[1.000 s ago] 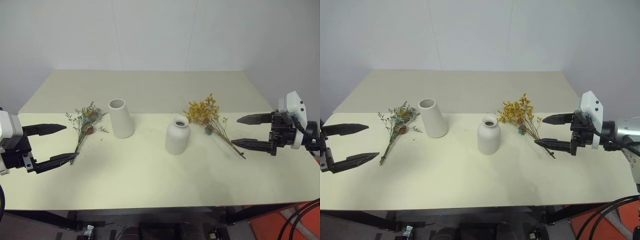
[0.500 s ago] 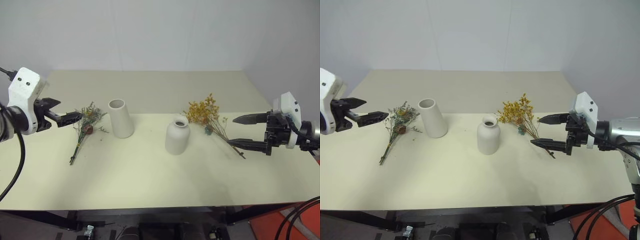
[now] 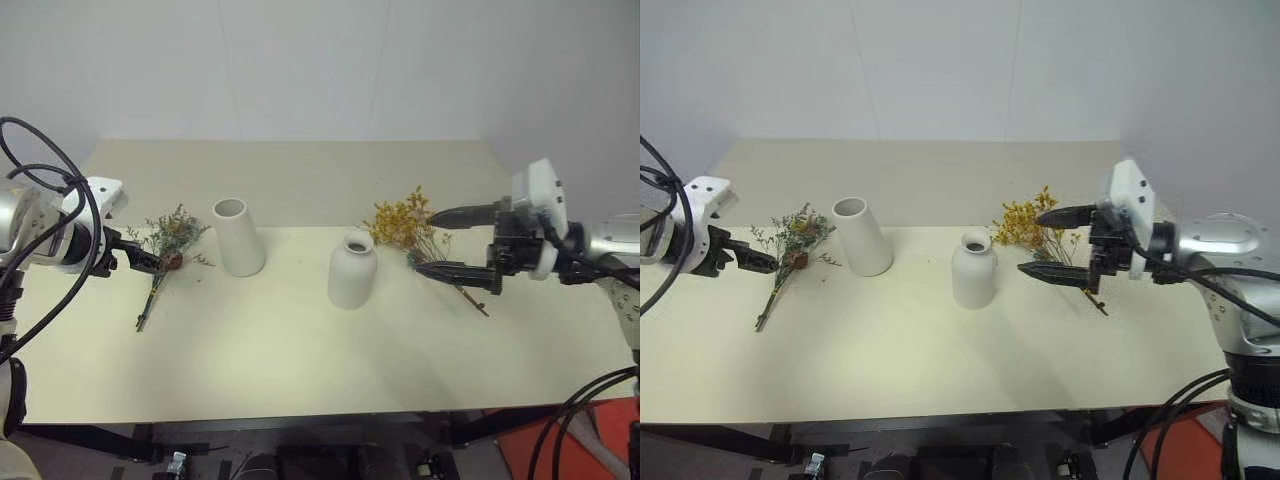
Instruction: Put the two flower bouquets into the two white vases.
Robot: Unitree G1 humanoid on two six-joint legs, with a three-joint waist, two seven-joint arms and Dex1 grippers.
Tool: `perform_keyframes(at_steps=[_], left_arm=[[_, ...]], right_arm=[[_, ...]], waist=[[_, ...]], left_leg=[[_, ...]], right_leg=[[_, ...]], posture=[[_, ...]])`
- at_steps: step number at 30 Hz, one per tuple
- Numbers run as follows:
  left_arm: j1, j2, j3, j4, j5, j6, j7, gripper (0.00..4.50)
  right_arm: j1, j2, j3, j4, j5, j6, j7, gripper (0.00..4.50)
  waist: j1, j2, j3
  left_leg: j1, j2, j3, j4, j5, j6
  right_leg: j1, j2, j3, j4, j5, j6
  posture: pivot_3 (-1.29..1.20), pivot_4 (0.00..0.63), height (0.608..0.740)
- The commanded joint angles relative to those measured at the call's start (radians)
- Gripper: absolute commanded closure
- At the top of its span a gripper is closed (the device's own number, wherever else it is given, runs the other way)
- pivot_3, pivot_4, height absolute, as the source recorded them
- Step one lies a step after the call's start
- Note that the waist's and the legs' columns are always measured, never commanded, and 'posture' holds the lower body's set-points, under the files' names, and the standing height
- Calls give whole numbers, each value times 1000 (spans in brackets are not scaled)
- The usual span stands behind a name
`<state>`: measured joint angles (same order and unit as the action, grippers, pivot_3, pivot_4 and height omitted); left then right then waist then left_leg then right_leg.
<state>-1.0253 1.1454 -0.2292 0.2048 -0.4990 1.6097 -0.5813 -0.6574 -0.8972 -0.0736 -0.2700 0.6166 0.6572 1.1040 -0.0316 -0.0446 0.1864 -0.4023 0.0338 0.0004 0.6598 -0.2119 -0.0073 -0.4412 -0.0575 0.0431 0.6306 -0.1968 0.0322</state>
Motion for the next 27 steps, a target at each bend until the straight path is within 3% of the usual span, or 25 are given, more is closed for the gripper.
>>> perform_keyframes(at_steps=[1,8,12,19,26,27], left_arm=[[-42,-1,-29,37,35,5,-14,0],[-86,-95,-68,196,106,-7,15,0],[-146,-181,-59,393,176,-48,45,0],[-194,-298,-83,660,297,-226,44,0],[-234,-385,-23,873,382,-386,65,0],[-238,-392,-11,894,391,-402,71,189]], right_arm=[[-74,14,21,-33,14,42,-32,18],[-162,60,97,7,-31,43,-47,18],[-182,75,115,23,-47,30,-38,18],[-186,80,118,26,-56,27,-25,18],[-176,71,107,10,-50,41,-23,18],[-174,68,105,7,-50,44,-23,3]], waist=[[1,0,0],[14,0,0],[17,0,0],[17,0,0],[17,-1,0],[16,-1,0]], left_leg=[[0,0,0,0,0,0],[-3,-1,0,1,0,0],[-3,-1,0,1,0,0],[-4,-1,-1,1,0,0],[-4,-1,-1,1,0,0],[-4,-1,-1,1,0,0]], right_leg=[[0,0,0,0,0,0],[-2,0,0,0,0,0],[-2,-1,-1,0,0,0],[-2,-1,-1,0,1,-1],[-2,-1,-1,0,4,-6],[-2,-1,-1,0,4,-6]], posture=[[0,150,740],[0,150,740],[0,150,740],[0,150,740],[0,150,740],[0,150,740]])
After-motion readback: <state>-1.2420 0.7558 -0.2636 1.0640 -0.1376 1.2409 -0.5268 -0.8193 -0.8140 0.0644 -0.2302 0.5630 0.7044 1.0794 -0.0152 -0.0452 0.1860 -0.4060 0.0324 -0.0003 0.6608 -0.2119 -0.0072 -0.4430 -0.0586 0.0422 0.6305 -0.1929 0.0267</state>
